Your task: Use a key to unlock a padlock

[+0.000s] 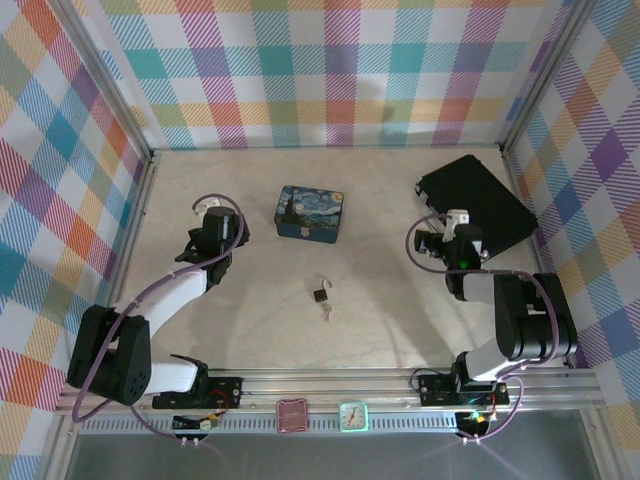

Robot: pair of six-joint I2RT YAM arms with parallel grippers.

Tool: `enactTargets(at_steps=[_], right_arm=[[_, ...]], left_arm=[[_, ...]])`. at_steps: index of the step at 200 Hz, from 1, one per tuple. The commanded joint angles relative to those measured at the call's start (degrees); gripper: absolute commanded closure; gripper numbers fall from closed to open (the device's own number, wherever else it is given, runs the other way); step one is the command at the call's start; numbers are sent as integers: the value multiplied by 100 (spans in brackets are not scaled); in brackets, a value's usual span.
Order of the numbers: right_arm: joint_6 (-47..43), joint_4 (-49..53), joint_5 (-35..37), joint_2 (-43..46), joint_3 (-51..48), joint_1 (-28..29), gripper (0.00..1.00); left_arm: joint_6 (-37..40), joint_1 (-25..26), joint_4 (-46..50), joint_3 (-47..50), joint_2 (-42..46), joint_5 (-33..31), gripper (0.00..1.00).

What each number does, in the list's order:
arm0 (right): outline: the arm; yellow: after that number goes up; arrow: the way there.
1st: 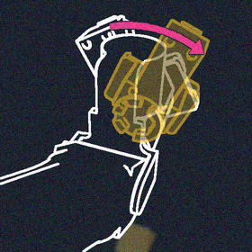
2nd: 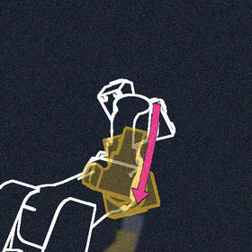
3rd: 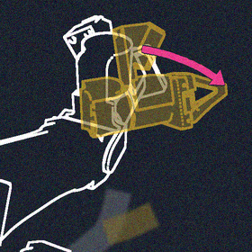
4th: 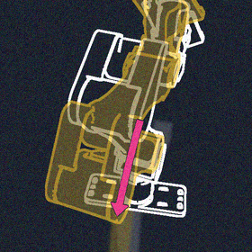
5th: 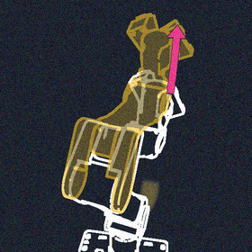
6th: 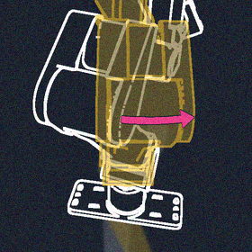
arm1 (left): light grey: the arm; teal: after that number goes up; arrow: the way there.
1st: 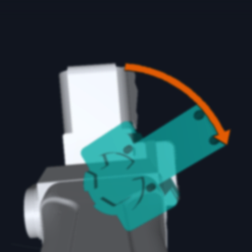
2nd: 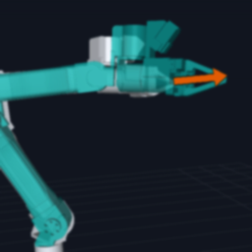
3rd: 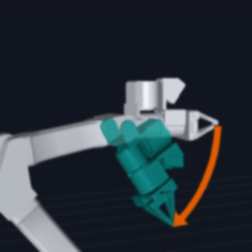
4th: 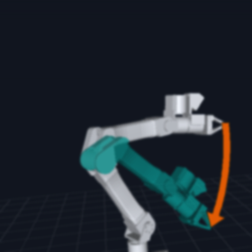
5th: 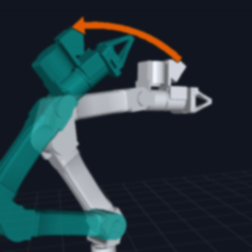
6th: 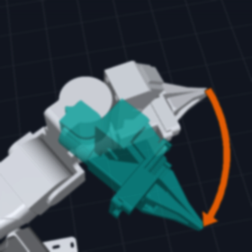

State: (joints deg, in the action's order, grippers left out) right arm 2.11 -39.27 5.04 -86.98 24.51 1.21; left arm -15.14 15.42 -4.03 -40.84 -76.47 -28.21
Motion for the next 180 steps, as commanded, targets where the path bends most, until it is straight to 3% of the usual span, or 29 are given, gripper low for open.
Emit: enactTargets(at_steps=[1, 37, 89, 100, 126, 137, 180], right_arm=[[62, -1123, -12, -119, -216, -61, 1], [40, -958, -23, -79, -176, -51, 1], [-141, -749, -497, -91, -61, -60, 1], [-141, -749, -489, -91, -61, -60, 1], [-140, -757, -496, -91, -63, -56, 1], [-141, -758, -499, -91, -61, -60, 1], [-140, -758, -497, -91, -61, -61, 1]], left_arm=[[476, -213, -462, 101, -280, -634, 15], [1086, -384, -1553, 519, -646, -714, 15], [1588, -760, -3830, 1335, -1271, 603, 14], [1497, -800, -3681, 1416, -1120, 847, 14], [1559, -933, -5153, 1956, -1492, 1186, 12], [1497, -952, -4700, 1904, -1309, 1257, 11], [1540, -946, -4694, 1812, -1408, 1232, 0]])
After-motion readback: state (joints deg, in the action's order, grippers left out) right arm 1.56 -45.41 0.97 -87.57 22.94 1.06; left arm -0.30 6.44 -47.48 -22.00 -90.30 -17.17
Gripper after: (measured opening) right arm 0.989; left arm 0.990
